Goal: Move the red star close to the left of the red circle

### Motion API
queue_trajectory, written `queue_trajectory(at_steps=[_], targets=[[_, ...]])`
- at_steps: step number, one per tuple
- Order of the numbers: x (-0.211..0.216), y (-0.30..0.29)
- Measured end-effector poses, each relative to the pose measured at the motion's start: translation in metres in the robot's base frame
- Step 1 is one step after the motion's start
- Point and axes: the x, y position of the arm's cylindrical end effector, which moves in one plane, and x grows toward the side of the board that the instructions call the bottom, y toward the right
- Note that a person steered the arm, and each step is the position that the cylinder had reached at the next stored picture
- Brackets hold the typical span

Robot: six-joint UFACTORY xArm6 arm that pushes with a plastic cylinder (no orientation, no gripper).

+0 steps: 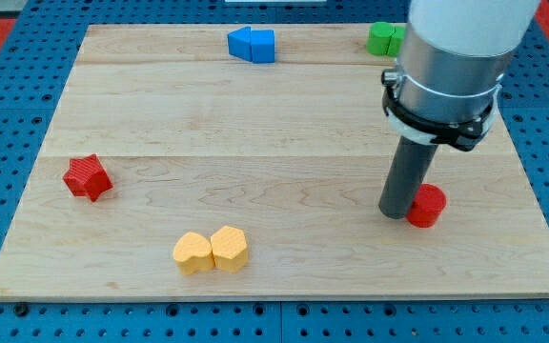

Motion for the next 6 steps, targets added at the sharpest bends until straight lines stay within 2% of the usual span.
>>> queue_trajectory(at_steps=[1,2,3,4,5,6], targets=[[-0.038,-0.003],[-0.036,0.032],[-0.018,0.029],[-0.047,-0.022],[-0.090,-0.103],[-0.103,-0.219]])
